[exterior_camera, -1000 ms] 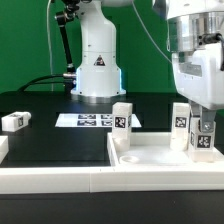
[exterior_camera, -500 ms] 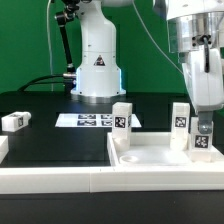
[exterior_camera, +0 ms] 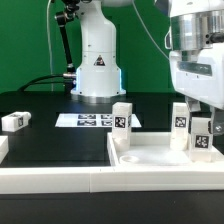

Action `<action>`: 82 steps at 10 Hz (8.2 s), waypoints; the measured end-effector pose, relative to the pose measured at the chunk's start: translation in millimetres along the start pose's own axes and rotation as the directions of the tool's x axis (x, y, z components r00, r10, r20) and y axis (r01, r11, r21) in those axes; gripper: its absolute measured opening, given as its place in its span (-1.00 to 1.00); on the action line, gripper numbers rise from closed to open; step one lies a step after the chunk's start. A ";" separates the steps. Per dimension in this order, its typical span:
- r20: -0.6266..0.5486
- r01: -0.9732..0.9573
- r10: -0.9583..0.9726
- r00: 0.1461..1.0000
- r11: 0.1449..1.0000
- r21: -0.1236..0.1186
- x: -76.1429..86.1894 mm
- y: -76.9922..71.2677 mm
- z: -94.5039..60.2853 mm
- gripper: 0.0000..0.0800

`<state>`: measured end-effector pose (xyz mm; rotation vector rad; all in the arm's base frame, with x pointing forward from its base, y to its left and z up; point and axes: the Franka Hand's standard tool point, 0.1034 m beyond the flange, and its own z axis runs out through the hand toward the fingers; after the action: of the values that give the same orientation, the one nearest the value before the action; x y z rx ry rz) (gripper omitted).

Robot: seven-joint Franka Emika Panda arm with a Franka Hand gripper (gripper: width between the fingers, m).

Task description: Assemble square table

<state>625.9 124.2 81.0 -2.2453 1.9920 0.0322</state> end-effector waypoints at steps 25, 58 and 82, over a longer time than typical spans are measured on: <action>0.014 0.923 -0.926 0.378 0.376 -0.084 10.1 -0.2 -4.1 -0.28; -0.030 0.446 -0.446 0.894 0.895 -0.008 15.7 -5.4 -16.5 0.62; -0.016 0.867 -0.868 0.496 0.496 -0.041 158.0 143.0 -47.2 0.62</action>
Offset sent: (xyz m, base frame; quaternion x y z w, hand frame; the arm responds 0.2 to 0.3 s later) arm 0.0000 0.0000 0.0000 0.0000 0.0000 -0.1296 0.9916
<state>500.3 -53.4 97.7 -2.9908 0.6090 -0.0899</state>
